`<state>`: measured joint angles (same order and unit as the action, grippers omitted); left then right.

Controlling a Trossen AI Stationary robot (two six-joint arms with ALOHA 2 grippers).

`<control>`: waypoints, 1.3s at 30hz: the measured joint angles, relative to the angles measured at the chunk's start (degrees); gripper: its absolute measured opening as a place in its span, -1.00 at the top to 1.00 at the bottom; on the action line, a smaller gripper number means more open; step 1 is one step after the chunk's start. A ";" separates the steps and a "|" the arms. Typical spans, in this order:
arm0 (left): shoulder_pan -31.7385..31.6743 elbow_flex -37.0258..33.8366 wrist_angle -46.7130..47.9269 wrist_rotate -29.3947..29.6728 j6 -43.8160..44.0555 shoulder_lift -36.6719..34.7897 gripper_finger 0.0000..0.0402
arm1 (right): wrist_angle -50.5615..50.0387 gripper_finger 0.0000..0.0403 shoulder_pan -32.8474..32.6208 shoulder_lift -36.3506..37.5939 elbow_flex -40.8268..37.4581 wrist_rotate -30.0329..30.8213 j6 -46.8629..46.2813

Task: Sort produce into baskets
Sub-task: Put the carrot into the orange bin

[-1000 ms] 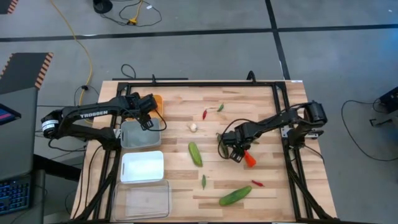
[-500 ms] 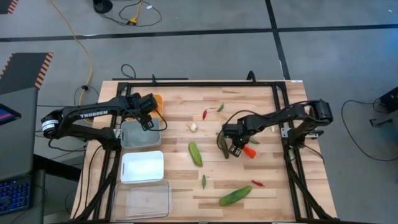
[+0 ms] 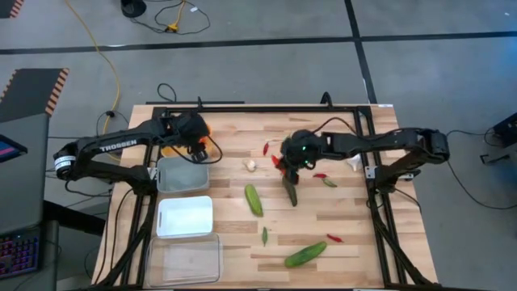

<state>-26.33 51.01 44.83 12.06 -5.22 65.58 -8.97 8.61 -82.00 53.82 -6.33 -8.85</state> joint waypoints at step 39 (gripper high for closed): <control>14.42 1.70 -53.10 -17.14 -6.14 9.96 -0.44 | 42.62 0.47 1.19 -0.05 0.00 0.25 21.02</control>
<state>-11.90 52.71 -8.26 -5.08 -11.36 75.54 33.65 9.80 -82.05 53.82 -6.09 12.17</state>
